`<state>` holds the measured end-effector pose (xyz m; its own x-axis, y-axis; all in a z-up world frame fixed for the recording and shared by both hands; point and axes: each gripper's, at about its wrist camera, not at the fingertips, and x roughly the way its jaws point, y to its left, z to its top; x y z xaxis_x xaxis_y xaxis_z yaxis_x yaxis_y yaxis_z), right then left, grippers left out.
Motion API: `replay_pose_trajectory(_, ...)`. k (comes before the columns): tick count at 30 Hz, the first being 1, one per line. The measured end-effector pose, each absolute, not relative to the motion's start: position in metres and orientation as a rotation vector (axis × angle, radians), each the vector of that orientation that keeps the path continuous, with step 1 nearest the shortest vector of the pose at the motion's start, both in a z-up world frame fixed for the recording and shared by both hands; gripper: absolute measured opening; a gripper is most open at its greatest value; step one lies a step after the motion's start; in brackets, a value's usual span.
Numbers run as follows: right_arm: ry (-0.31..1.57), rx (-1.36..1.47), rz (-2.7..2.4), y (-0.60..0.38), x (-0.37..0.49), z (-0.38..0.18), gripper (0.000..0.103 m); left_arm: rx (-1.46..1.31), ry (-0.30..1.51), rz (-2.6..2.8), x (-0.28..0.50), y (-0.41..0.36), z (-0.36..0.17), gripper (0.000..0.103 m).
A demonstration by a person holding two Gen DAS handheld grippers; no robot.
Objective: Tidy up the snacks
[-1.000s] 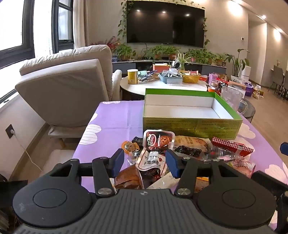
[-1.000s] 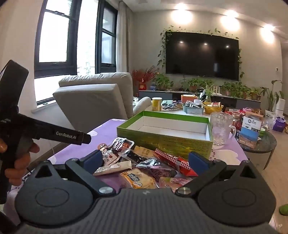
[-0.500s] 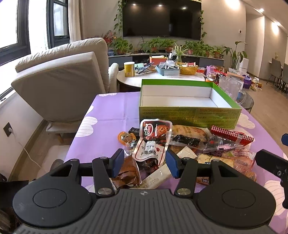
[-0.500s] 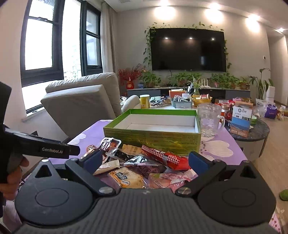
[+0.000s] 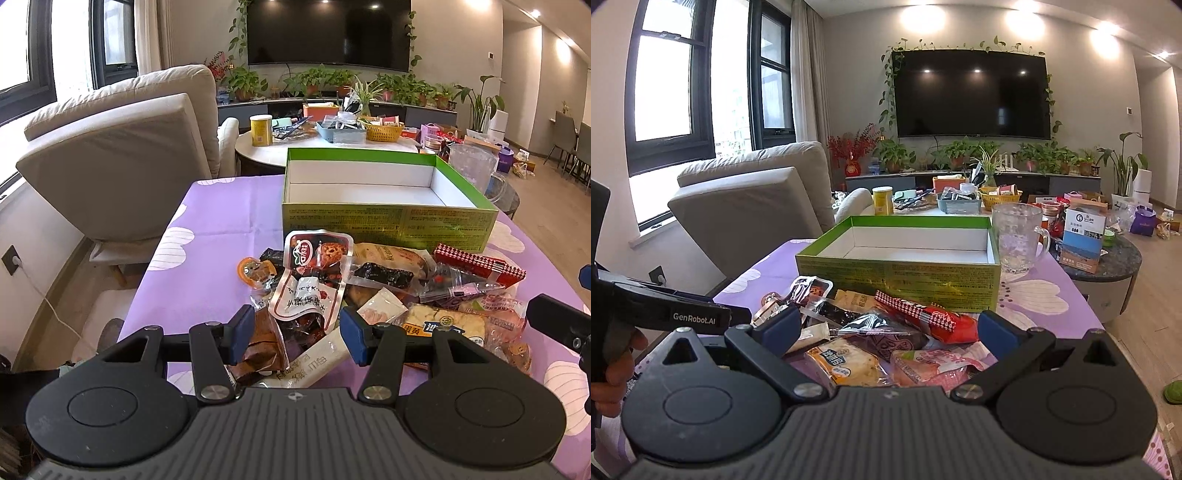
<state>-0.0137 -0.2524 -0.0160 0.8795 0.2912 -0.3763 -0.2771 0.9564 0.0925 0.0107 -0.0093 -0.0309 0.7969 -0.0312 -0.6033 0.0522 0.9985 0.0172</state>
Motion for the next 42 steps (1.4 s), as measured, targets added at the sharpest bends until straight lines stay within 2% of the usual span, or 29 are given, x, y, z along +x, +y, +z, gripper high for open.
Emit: replay_pose_trajectory(42, 0.442, -0.001, 0.252, -0.243, 0.002, -0.024, 0.056, 0.056, 0.723, -0.063, 0.031, -0.01, -0.045, 0.048)
